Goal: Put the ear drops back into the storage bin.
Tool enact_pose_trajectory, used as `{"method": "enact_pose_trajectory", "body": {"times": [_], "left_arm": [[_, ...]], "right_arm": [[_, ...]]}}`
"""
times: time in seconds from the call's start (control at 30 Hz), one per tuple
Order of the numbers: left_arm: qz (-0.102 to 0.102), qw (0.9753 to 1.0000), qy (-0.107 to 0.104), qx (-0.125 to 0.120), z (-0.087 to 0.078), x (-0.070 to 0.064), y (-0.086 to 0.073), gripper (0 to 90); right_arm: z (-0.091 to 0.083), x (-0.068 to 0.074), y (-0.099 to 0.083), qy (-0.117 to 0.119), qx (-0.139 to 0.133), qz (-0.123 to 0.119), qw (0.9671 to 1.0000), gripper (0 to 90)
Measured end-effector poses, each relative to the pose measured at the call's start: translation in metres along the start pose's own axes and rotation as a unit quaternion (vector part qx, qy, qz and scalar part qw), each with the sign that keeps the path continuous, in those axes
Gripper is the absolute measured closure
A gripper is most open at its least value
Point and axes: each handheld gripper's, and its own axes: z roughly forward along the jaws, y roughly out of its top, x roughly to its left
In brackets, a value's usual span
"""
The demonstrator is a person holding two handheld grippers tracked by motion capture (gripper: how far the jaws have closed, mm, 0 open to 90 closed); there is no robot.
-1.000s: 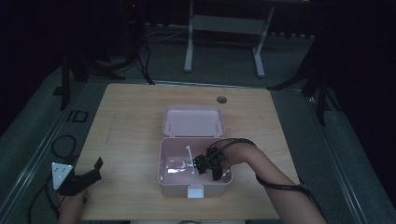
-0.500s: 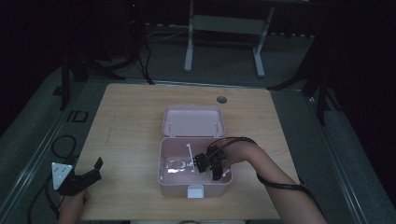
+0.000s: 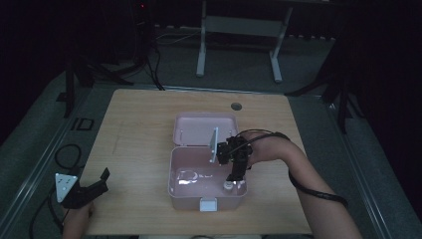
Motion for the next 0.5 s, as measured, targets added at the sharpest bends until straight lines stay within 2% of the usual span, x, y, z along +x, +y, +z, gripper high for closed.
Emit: {"method": "enact_pose_trajectory", "body": {"times": [0.07,0.23,0.37,0.5], "left_arm": [[-0.001,1.0000,0.000,0.000,0.000,0.000,0.000,0.5],[0.000,1.0000,0.001,0.000,0.000,0.000,0.000,0.5],[-0.001,1.0000,0.001,-0.001,0.000,0.000,0.000,0.5],[0.000,1.0000,0.001,0.000,0.000,0.000,0.000,0.5]], "right_arm": [[-0.007,-0.002,-0.004,0.001,-0.015,0.012,0.9998,19.5],[-0.020,-0.004,-0.020,-0.021,-0.041,0.030,0.9985,13.7],[-0.027,-0.010,-0.036,-0.041,-0.062,0.069,0.9948,13.6],[-0.028,-0.015,-0.052,-0.052,-0.070,0.095,0.9917,14.0]]}}
